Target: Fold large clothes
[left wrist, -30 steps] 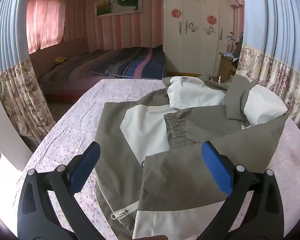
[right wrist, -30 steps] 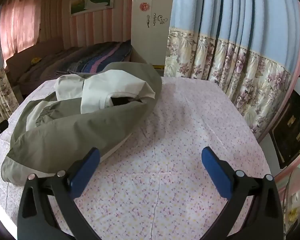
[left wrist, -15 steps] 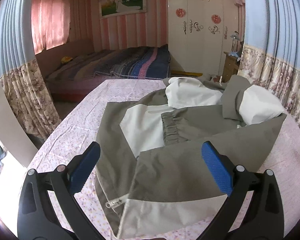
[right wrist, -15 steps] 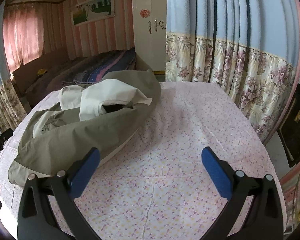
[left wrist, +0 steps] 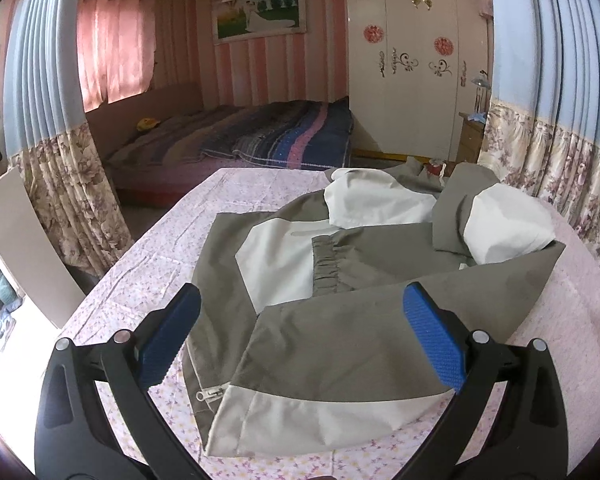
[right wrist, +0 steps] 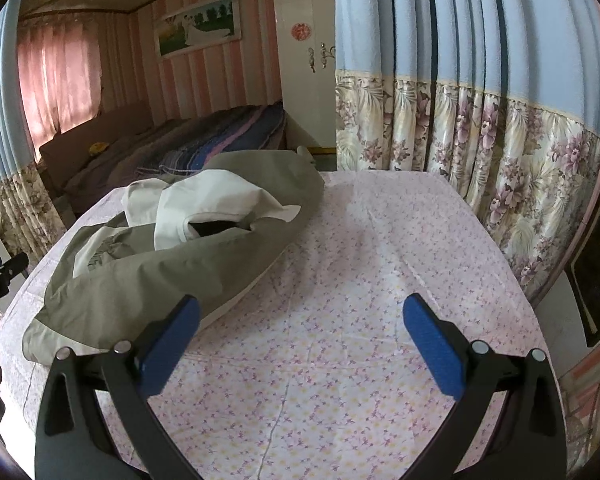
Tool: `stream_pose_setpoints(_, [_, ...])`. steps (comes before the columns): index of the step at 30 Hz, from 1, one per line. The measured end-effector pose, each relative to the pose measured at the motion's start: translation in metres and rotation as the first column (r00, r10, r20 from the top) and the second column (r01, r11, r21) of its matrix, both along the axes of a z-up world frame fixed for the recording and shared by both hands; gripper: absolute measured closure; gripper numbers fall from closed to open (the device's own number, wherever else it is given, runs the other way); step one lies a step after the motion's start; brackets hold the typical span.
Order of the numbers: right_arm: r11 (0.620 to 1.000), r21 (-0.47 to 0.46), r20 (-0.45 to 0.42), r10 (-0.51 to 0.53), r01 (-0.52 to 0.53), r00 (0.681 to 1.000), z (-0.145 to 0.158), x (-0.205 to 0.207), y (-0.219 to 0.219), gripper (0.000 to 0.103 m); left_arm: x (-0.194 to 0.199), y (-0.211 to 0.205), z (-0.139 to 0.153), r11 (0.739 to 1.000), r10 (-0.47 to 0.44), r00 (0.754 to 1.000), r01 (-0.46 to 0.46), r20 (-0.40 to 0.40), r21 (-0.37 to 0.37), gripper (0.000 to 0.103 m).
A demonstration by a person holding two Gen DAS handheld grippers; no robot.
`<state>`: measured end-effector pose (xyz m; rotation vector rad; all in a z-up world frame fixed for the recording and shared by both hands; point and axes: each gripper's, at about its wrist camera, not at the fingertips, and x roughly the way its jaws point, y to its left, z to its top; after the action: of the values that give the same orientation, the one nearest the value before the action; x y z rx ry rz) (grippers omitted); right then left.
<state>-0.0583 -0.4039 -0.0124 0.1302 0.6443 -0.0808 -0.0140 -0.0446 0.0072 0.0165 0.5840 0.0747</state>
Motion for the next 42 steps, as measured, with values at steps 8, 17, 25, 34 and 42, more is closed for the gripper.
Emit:
stream_pose_setpoints(8, [1.000,-0.016,-0.009,-0.023,0.023,1.000,0.004,0.000,0.001,0.002,0.005,0.005,-0.002,1.000,-0.010,1.000,0.010,-0.009,-0.020,0.003])
stream_pose_setpoints(17, [0.995,-0.045,-0.009,-0.092,0.092,0.996,0.009,-0.004,0.020,0.002,0.014,0.028,-0.008,0.997,-0.079,0.997,0.079,0.003,-0.016,0.003])
stream_pose_setpoints(25, [0.988,-0.082,-0.013,-0.132,0.131,0.991,0.017,0.005,0.044,0.002,0.032,0.050,-0.012,0.991,-0.134,0.991,0.134,0.010,-0.027,0.003])
stream_pose_setpoints(34, [0.984,-0.135,-0.027,-0.118,0.113,0.993,0.022,0.017,0.057,0.002,0.038,0.071,-0.025,0.991,-0.118,0.993,0.118,-0.005,-0.067,0.003])
stream_pose_setpoints(42, [0.983,-0.143,-0.034,-0.122,0.116,0.992,0.021,0.019,0.058,0.002,0.039,0.074,-0.031,0.989,-0.125,0.992,0.123,-0.014,-0.077,0.003])
